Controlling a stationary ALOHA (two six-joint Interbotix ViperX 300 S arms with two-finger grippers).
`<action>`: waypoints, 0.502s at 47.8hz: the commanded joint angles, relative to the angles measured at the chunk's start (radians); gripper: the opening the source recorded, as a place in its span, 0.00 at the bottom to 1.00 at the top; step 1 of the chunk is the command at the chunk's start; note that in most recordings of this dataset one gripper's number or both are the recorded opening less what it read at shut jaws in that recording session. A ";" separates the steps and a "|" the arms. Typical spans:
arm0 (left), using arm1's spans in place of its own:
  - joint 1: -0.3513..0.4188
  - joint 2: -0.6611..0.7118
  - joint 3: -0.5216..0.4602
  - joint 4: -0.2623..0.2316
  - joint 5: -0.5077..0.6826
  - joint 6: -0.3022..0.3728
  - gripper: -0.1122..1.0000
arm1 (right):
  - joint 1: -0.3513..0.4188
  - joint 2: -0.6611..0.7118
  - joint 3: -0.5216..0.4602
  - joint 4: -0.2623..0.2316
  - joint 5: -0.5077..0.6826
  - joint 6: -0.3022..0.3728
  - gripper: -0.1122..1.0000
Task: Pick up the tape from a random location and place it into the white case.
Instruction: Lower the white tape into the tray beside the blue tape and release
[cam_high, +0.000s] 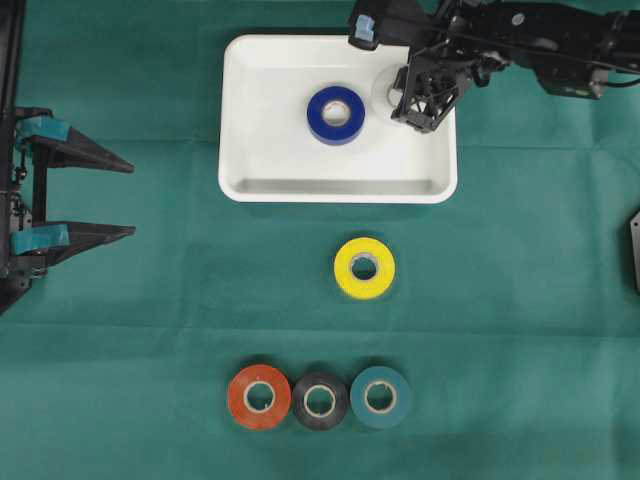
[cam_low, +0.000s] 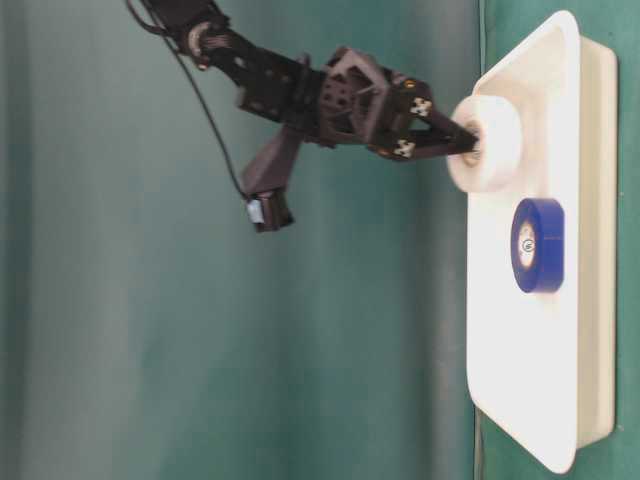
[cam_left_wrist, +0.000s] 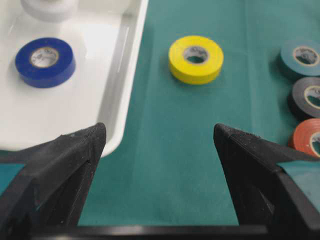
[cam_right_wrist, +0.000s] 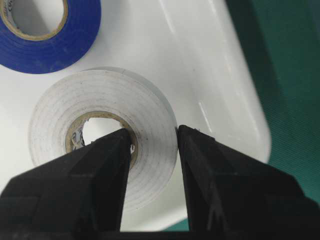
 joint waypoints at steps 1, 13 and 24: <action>-0.003 0.008 -0.012 0.000 -0.005 0.002 0.91 | 0.002 0.002 -0.003 0.002 -0.028 0.006 0.39; -0.003 0.008 -0.012 -0.002 -0.005 0.000 0.91 | 0.002 0.012 0.002 0.002 -0.057 0.006 0.39; -0.003 0.008 -0.012 0.000 -0.005 0.000 0.91 | 0.002 0.012 0.002 0.002 -0.061 0.002 0.39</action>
